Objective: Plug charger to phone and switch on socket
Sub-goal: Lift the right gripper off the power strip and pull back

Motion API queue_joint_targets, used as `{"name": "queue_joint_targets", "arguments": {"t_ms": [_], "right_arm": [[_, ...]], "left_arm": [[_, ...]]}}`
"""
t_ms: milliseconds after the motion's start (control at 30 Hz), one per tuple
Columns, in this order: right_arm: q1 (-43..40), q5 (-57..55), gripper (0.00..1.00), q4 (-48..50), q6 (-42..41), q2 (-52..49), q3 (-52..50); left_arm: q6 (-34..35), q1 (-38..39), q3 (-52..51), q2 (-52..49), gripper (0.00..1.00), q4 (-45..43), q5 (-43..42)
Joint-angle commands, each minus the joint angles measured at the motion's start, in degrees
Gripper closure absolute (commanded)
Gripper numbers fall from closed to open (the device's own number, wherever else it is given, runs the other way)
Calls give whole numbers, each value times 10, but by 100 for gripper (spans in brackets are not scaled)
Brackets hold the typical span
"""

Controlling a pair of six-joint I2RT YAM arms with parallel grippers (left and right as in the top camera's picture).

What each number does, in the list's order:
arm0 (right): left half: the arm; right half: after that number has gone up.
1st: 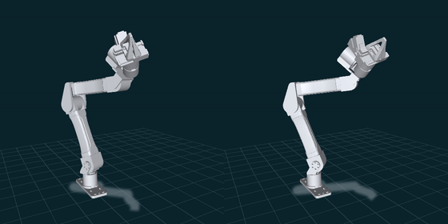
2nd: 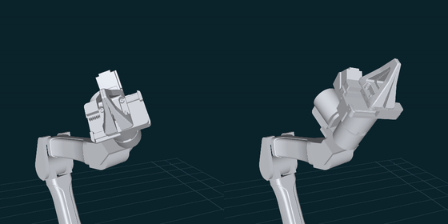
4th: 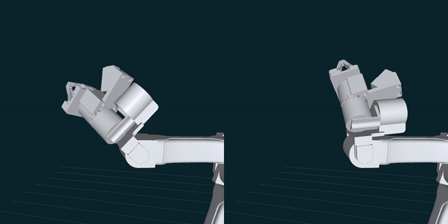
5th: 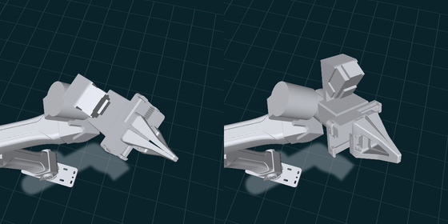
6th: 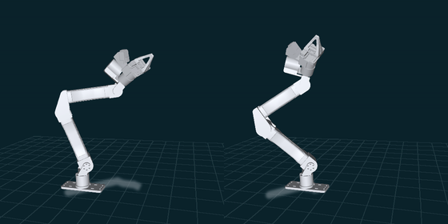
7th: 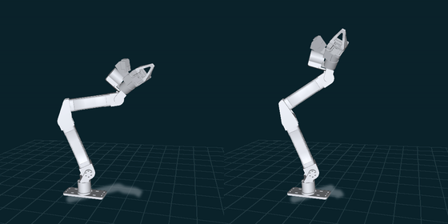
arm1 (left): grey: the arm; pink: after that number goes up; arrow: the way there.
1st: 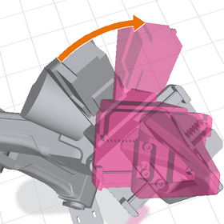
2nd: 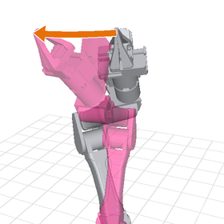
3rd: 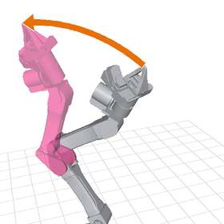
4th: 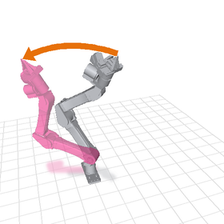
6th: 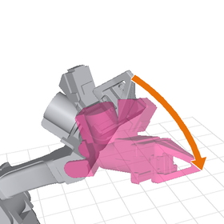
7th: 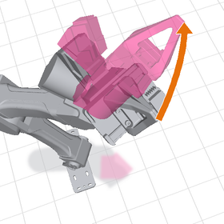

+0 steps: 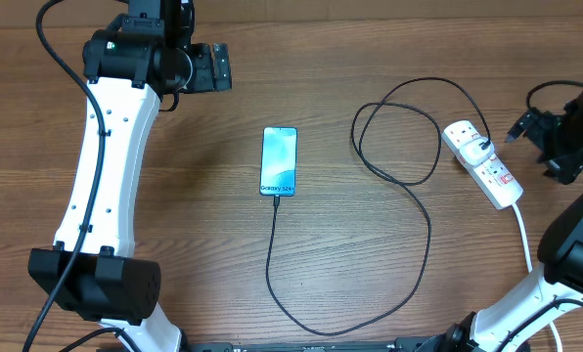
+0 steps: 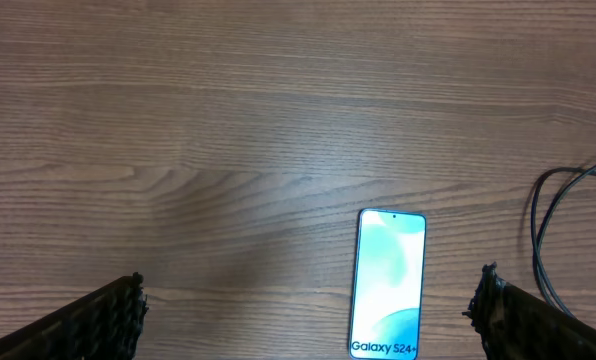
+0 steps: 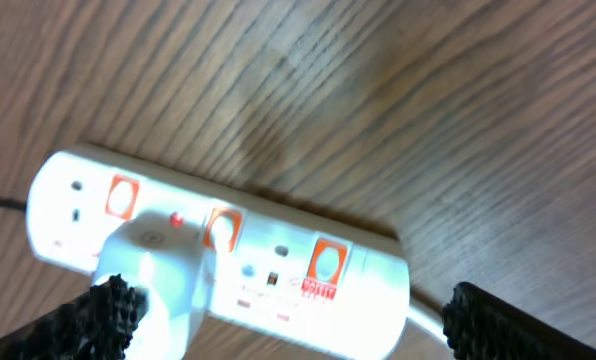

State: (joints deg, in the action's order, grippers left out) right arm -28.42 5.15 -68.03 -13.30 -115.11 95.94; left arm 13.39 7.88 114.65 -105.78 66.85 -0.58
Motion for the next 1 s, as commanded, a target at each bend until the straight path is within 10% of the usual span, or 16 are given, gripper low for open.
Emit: {"name": "queue_joint_targets", "arguments": {"t_ms": [0, 967], "right_arm": [[-3, 28, 0, -20, 1, 28, 28], [92, 40, 0, -213, 63, 568, -52]], "left_arm": [[5, 0, -2, -2, 0, 0, 8], [5, 0, -2, -2, 0, 0, 8]]}}
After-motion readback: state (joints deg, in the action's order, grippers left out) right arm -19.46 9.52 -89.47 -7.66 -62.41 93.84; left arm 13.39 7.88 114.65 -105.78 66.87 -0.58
